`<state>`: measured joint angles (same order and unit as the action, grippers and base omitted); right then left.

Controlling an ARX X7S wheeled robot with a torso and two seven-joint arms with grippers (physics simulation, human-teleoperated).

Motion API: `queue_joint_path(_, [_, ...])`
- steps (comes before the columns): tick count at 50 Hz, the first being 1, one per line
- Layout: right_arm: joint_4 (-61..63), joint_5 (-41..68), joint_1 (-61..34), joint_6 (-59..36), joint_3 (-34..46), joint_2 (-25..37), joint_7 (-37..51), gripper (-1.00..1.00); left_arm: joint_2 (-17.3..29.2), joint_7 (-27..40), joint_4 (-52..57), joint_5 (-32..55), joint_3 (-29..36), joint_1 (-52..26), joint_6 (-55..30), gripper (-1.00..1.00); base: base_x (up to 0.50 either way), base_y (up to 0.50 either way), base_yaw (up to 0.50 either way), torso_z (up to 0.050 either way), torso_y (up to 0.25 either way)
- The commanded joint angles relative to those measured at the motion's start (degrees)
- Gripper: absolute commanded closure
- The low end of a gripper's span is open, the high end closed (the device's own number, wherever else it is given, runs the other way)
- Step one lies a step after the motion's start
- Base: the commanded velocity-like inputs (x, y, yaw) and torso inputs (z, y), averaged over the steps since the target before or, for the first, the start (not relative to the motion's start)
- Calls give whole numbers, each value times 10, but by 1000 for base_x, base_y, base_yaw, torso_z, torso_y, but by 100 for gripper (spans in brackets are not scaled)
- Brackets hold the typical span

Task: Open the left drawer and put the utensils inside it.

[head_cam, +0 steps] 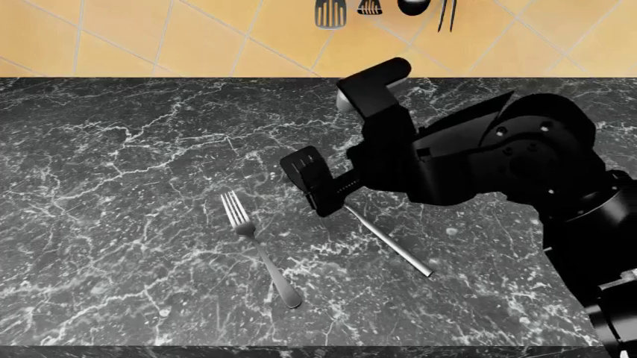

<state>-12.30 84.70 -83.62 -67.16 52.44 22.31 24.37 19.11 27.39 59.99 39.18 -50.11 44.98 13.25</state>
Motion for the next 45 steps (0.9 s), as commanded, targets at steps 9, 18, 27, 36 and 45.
queue_joint_path(9, [-15,-13,12,20,8,-5,-28,-100,-1,-1,0,0,0,0,0,-100,0,0,0,0,0])
queue_joint_path(18, [-22,-19,16,26,13,-7,-39,-100,-1,-1,0,0,0,0,0,-100,0,0,0,0,0])
queue_joint_path(27, [-38,-35,21,38,22,-10,-56,-100,0,0,0,-1,0,0,0,-100,0,0,0,0,0])
queue_joint_path(36, [-47,-51,20,44,35,-22,-71,-100,-3,-3,0,2,-3,0,0,-100,0,0,0,0,0])
queue_joint_path(45, [-53,-55,25,48,41,-24,-76,-100,-4,-4,0,1,-3,0,1,-100,0,0,0,0,0])
